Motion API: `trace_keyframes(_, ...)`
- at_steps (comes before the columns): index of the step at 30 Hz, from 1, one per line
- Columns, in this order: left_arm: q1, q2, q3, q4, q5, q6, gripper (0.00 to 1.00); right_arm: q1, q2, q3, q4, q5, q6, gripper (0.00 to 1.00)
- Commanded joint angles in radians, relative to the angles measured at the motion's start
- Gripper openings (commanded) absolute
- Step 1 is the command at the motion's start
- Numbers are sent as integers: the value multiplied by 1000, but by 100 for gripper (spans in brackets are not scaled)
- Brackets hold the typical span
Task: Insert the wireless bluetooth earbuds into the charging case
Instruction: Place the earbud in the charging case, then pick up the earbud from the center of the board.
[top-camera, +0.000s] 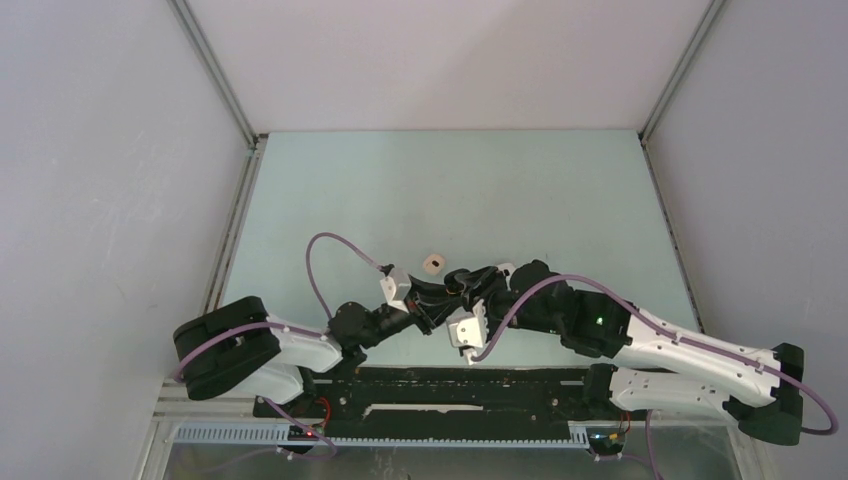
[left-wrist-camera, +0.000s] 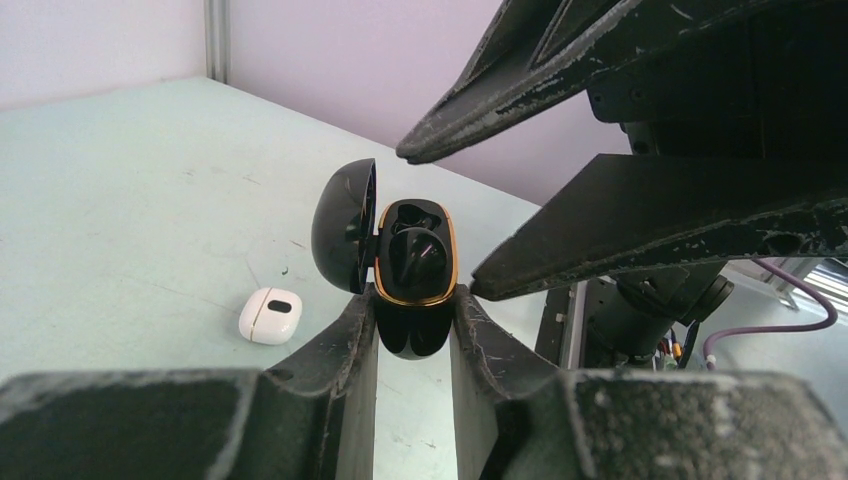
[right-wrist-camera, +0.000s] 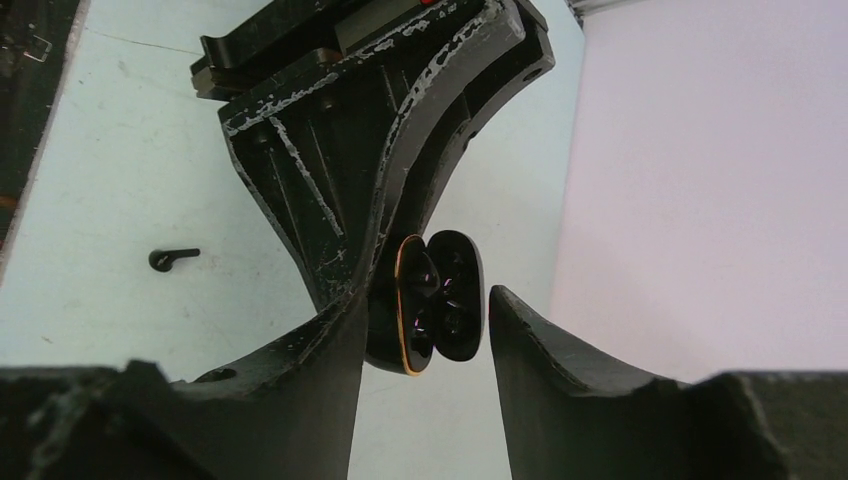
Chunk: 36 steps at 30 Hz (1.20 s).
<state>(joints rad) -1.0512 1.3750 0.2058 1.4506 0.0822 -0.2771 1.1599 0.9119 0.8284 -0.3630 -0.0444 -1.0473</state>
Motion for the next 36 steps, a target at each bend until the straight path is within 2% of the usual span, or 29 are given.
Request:
trace_keyframes(1, -3, -4, 19, 129, -12, 24, 0, -6, 9, 77, -105, -48, 49, 52)
trace_keyframes(7, -3, -52, 8, 62, -53, 48, 0, -103, 1, 230, -281, -185, 122, 62)
trace_keyframes(10, -2, -93, 8, -26, -117, 64, 0, -151, -32, 258, -315, -208, 163, 62)
trace_keyframes(14, -1, -161, -8, -106, -163, 90, 0, -277, -57, 279, -338, -274, 306, 58)
trace_keyframes(18, 0, -220, -24, -182, -186, 93, 0, -470, -23, 272, -394, -411, 441, 50)
trace_keyframes(26, 2, -374, -34, -382, -197, 75, 0, -712, -45, 117, -482, -551, 407, 43)
trace_keyframes(32, 11, -436, -47, -438, -228, 62, 0, -748, -191, -106, -412, -610, 321, 39)
trace_keyframes(36, 11, -460, -32, -477, -233, 52, 0, -745, -142, -88, -488, -549, 310, 36)
